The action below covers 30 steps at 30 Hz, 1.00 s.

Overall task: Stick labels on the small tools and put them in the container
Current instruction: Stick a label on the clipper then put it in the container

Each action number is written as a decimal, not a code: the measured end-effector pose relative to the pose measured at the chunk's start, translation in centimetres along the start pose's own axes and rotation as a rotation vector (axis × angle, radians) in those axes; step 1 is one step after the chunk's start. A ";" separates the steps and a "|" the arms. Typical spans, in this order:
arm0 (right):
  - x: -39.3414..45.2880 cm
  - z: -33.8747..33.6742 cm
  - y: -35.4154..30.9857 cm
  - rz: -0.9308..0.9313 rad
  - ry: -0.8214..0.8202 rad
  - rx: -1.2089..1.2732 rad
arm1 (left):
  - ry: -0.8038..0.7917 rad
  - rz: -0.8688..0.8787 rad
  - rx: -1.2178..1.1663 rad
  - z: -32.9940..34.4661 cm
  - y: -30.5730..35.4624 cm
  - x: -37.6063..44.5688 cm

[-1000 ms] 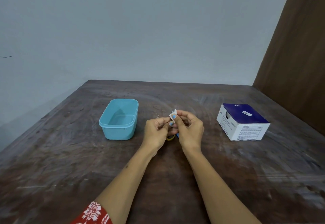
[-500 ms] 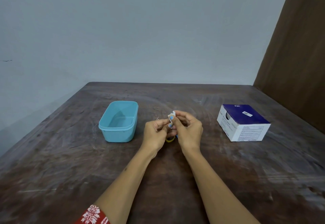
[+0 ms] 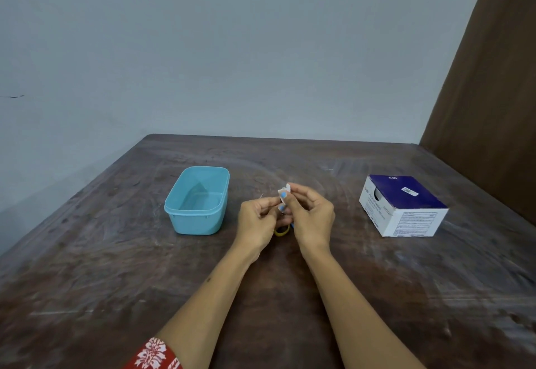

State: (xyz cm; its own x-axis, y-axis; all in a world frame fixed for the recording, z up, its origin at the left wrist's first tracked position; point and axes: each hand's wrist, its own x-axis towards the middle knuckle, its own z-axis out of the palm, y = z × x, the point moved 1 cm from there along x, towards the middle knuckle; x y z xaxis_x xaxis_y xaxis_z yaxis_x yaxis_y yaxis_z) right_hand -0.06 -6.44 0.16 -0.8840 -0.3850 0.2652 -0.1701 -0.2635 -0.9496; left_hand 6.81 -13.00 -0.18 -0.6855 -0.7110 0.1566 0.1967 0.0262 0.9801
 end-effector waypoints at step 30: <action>0.1 0.1 -0.7 0.058 -0.007 0.059 | -0.010 0.015 0.016 -0.2 -0.2 0.0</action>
State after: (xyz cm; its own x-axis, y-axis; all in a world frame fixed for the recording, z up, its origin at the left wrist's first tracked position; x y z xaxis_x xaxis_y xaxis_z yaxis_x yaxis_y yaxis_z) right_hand -0.01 -6.35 0.83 -0.8885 -0.4071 0.2116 -0.0927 -0.2925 -0.9518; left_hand 6.92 -13.16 -0.44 -0.6897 -0.7032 0.1727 0.1963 0.0479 0.9794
